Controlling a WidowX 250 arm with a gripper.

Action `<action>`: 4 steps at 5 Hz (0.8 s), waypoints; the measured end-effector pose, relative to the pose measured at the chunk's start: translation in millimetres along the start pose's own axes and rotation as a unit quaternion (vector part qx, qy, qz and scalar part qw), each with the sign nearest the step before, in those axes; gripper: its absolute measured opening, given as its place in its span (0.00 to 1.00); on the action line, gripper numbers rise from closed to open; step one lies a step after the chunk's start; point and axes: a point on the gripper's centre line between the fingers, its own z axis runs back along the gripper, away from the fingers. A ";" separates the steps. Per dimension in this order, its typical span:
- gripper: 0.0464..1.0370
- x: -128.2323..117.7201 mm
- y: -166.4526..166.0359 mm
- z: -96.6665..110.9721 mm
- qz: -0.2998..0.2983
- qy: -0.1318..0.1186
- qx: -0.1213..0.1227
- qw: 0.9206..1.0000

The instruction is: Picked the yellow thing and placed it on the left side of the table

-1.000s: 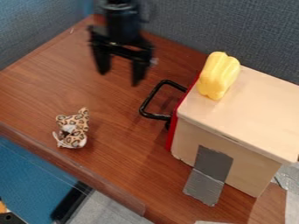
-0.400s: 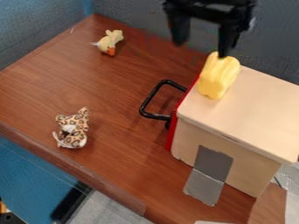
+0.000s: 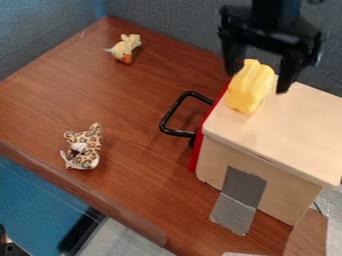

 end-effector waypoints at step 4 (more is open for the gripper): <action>0.96 -1.3 6.1 -19.5 -0.003 0.008 0.070 0.998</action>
